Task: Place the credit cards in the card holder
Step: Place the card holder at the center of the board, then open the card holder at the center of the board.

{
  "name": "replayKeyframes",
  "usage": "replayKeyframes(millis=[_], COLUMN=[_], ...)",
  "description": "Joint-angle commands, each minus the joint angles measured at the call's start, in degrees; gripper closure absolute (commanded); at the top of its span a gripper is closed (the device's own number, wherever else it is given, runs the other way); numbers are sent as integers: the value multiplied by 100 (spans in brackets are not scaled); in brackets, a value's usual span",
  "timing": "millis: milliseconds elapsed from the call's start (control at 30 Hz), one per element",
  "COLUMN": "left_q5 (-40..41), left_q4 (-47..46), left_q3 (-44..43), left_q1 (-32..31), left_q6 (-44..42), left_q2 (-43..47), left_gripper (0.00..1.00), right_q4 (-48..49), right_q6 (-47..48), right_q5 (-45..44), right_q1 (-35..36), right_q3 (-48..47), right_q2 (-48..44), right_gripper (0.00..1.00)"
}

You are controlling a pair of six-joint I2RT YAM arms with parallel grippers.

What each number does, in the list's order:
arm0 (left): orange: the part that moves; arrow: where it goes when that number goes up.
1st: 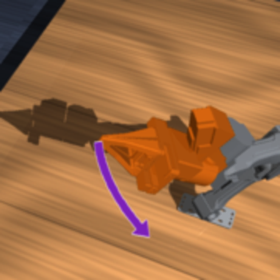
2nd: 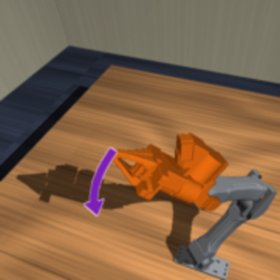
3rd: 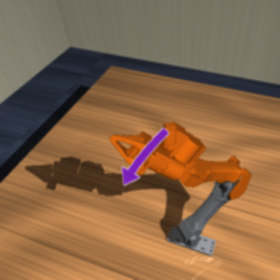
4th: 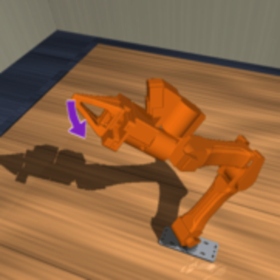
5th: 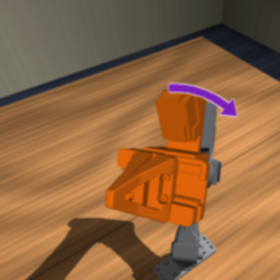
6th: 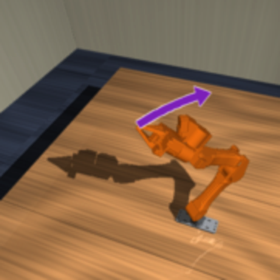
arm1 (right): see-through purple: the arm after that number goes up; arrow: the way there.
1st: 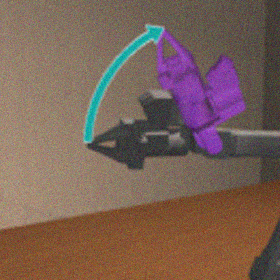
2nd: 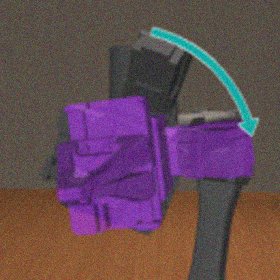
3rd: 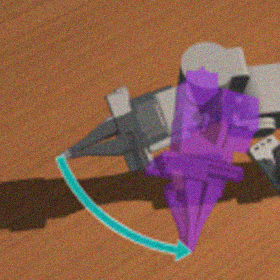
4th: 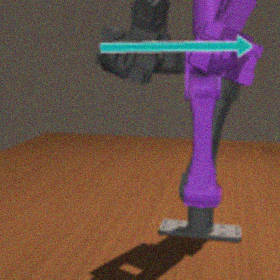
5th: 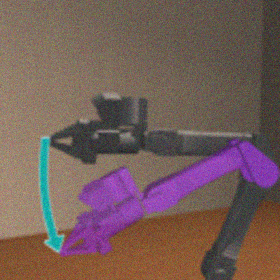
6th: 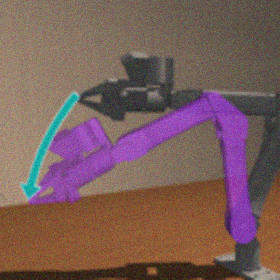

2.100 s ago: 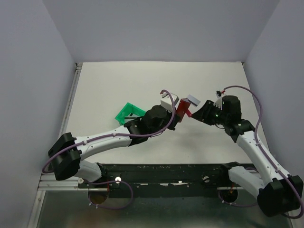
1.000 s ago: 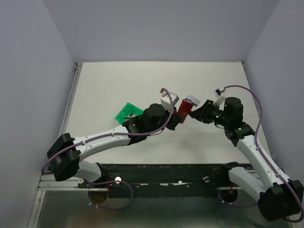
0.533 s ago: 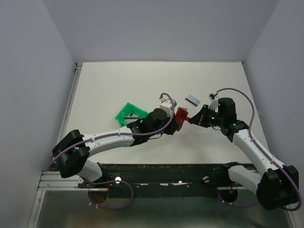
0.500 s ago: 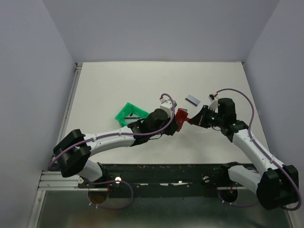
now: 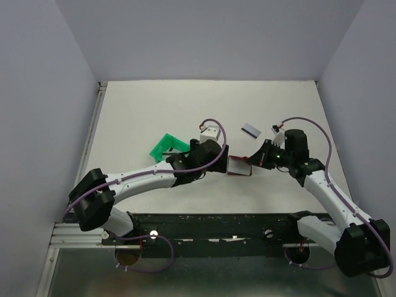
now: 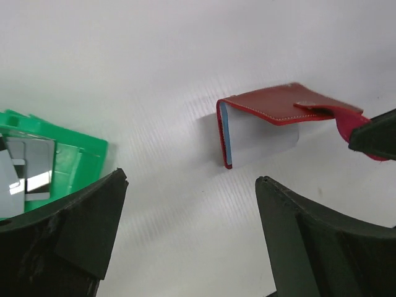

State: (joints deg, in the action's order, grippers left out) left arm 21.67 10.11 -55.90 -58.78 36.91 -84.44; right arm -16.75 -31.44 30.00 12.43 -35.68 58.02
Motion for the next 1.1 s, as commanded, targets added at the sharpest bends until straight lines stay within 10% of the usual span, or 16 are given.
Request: replayKeyframes(millis=[0, 433, 1067], left_q5=[751, 119, 839], left_q4=[116, -1185, -545], left_q3=[95, 817, 993], left_q1=[-1, 86, 227], left_q6=[-52, -851, -931], left_q2=[700, 1922, 2907], left_gripper=[1, 14, 4], right_q4=[32, -433, -216], right_q6=[-20, -327, -1627], right_q5=[349, 1113, 1033], right_q1=[-3, 49, 1245], right_q3=[-132, -931, -783], right_q2=[25, 78, 499], right_gripper=[100, 100, 100])
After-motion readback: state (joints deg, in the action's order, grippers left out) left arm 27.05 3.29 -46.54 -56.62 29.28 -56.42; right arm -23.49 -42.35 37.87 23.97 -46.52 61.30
